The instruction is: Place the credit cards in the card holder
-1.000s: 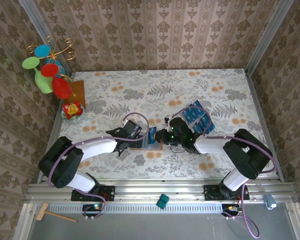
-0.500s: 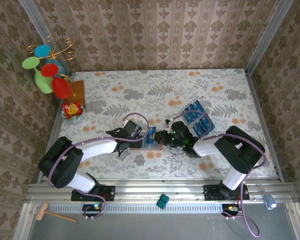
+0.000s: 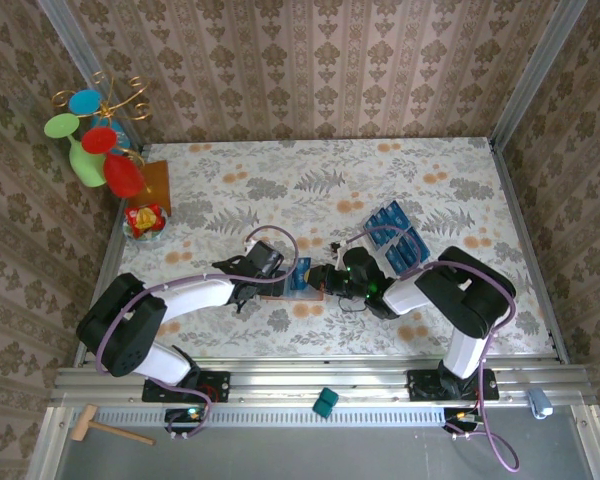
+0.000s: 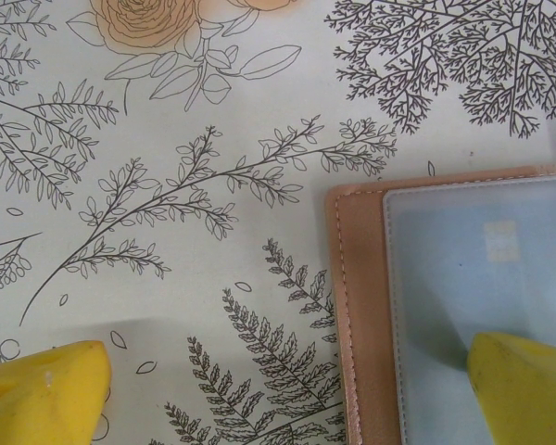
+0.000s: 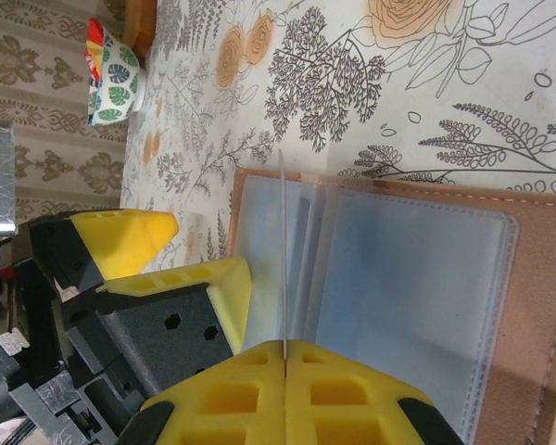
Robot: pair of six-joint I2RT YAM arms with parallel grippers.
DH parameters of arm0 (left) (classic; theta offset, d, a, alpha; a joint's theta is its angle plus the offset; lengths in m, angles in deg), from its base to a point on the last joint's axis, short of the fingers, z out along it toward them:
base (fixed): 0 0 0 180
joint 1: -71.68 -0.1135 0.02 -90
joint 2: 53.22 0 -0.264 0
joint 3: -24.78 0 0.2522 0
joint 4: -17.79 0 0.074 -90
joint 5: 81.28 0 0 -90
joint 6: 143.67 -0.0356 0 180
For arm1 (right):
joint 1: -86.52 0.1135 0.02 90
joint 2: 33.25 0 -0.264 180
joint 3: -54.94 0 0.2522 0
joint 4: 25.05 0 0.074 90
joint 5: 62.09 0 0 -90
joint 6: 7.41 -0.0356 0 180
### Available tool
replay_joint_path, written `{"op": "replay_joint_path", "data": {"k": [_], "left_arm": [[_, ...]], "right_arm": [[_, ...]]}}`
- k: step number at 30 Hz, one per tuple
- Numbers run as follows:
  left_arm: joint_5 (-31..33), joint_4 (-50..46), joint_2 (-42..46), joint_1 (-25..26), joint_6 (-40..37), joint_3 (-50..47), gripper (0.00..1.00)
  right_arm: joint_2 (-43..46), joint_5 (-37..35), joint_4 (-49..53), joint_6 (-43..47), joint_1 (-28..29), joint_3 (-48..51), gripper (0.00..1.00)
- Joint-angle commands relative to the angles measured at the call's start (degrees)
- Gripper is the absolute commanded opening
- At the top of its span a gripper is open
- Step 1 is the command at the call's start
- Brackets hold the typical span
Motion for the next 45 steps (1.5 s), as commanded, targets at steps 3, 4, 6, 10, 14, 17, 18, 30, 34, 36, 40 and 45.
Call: {"op": "replay_joint_path", "data": {"k": [3,4,6,10,14,17,18,30,34,36,40,45], "left_arm": [[1.37,-3.33,-0.12,0.26,0.57,-1.41,1.00],[1.36,-3.44,-0.08,0.22,0.54,-1.46,1.00],[1.37,-3.42,-0.09,0.27,0.54,-1.42,1.00],[1.34,-3.29,-0.14,0.19,0.59,-1.52,1.00],[1.22,-3.28,-0.13,0.25,0.54,-1.50,1.00],[1.19,-3.27,-0.17,0.23,0.46,-1.51,1.00],[1.19,-3.31,-0.21,0.26,0.51,-1.50,1.00],[1.25,-3.37,-0.12,0.25,0.54,-1.50,1.00],[1.26,-3.37,-0.13,0.25,0.55,-1.50,1.00],[1.21,-3.41,-0.08,0.24,0.54,-1.42,1.00],[1.28,-3.69,-0.04,0.25,0.54,-1.33,1.00],[1.23,-3.76,0.14,0.19,0.65,-1.62,1.00]], "right_arm": [[-1.52,0.83,-3.59,-0.91,0.33,0.74,0.00],[-1.70,0.86,-3.66,-1.03,0.37,0.81,0.00],[-1.89,1.05,-3.75,-1.20,0.42,0.82,0.00],[-2.07,1.01,-3.92,-1.65,0.46,1.06,0.00],[-2.65,1.08,-3.84,-2.10,0.64,0.90,0.00],[-3.05,0.96,-3.84,-2.43,0.84,0.77,0.00],[-3.19,0.98,-3.90,-2.51,0.84,0.81,0.00],[-4.89,1.44,-4.21,-3.33,1.65,0.45,0.00],[-4.92,1.40,-4.09,-3.27,1.65,0.90,0.00],[-4.92,1.45,-4.14,-3.33,1.65,1.16,0.00],[-4.94,1.21,-4.09,-3.29,1.64,1.83,0.00],[-5.58,1.46,-3.77,-3.51,1.59,1.36,0.00]]}}
